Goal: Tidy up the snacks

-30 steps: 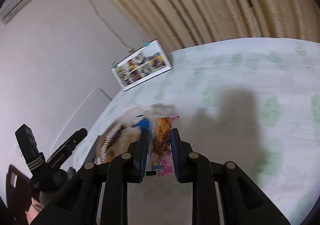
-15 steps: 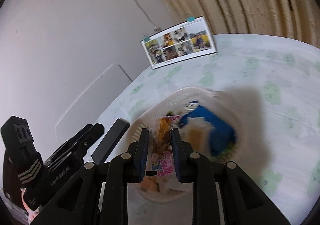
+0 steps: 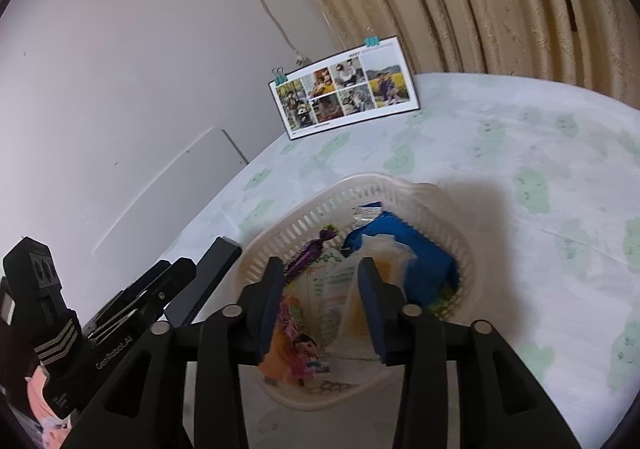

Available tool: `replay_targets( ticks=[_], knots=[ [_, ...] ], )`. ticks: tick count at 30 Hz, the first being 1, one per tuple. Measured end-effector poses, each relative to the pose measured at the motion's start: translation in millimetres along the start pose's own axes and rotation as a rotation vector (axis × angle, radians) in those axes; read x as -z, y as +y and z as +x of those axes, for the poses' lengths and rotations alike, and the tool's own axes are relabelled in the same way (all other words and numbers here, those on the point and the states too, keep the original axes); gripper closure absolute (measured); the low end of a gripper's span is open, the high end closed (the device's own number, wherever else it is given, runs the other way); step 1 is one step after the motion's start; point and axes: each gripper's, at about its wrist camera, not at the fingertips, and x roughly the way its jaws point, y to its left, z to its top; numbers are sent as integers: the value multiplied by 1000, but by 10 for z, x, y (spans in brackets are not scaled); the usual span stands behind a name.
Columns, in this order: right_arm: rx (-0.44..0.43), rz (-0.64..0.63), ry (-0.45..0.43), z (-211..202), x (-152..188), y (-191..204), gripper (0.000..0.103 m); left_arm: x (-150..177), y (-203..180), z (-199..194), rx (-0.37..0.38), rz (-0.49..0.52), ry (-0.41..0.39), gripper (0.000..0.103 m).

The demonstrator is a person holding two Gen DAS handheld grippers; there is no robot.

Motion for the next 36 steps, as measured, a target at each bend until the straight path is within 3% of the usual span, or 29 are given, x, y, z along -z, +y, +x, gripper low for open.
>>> replay_targets(
  ticks=[4,6,11,16,23,36],
  knots=[
    [64,-29,-23,-93,86,-1,50,23,-79,-33,-22,35,-13,37],
    [106,-47,-32,-142,142,2,42,30,-100,-48,-24,41,-17,27],
    [163,-83,-70,-258,224,-6,24,40,-160,-99,-48,65,-35,16],
    [202,-116,-97,-351,243,10,8,57,-263,-161,-96,111,-60,14],
    [272,-181,-137,-412,316,70,5,78,-388,-234,-148,168,-93,11],
    [261,-211,-151,-471,376,99,0,95,-522,-312,-196,226,-131,4]
  ],
)
